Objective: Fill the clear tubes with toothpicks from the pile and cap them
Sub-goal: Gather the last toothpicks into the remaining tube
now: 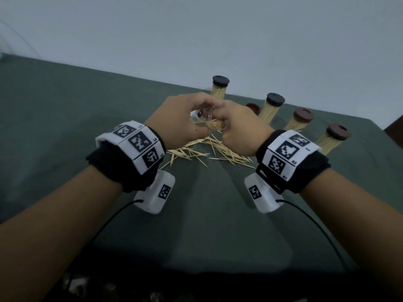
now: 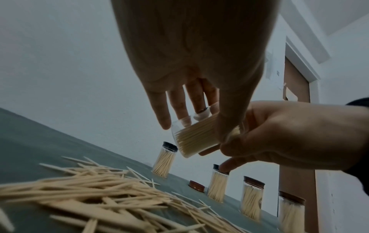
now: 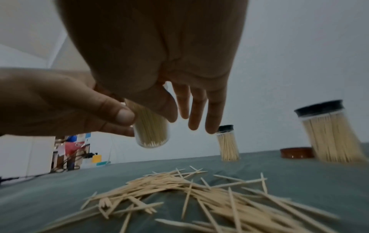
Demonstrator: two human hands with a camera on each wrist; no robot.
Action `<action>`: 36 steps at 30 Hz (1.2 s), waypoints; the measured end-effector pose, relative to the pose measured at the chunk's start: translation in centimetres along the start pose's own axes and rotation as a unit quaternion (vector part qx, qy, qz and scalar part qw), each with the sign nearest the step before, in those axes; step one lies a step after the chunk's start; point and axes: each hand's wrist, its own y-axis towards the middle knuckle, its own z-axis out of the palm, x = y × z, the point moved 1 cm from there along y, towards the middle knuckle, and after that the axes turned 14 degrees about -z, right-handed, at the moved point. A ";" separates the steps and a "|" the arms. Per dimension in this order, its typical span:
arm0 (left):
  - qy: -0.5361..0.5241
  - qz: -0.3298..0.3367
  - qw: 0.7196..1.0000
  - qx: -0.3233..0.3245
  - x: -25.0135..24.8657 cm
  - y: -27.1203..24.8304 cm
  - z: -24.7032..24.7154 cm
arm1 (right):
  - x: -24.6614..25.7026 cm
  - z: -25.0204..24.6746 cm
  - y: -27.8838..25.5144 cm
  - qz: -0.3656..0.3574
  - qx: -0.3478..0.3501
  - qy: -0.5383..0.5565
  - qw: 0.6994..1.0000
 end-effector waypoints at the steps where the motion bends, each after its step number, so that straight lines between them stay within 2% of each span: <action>1: 0.000 0.000 1.000 0.003 0.0 0.0 0.0 | 0.1 0.1 0.0 -0.005 0.002 0.019 1.000; 5: 0.002 -0.013 1.000 -0.006 0.2 0.1 -0.6 | -0.2 0.1 0.4 -0.026 -0.020 0.052 0.998; 8: 0.000 -0.033 0.999 -0.019 0.8 0.5 -1.7 | -0.1 -0.4 0.8 -0.031 -0.085 0.053 0.995; 11: 0.012 -0.072 0.996 -0.050 2.2 1.0 -3.1 | 0.3 -1.1 1.2 -0.021 -0.170 0.109 0.979; 13: 0.010 -0.096 0.993 -0.070 3.3 1.2 -4.0 | 0.2 -1.1 2.1 0.000 -0.191 0.119 0.974; 16: 0.011 -0.127 0.988 -0.093 4.6 1.4 -5.2 | -0.8 -0.6 4.1 0.035 -0.136 0.099 0.985; 20: 0.004 -0.151 0.982 -0.115 5.7 1.7 -5.9 | -2.6 1.3 7.0 0.083 0.054 0.045 0.994; 23: -0.011 -0.163 0.978 -0.126 6.0 2.0 -6.0 | -3.0 3.1 9.0 0.097 0.137 -0.011 0.986; 29: 0.013 -0.182 0.973 -0.141 6.4 1.9 -6.7 | -0.7 4.6 12.0 0.066 0.189 0.005 0.980; 36: 0.036 -0.182 0.975 -0.124 5.5 1.6 -6.7 | 0.5 5.9 11.4 0.001 0.179 -0.012 0.984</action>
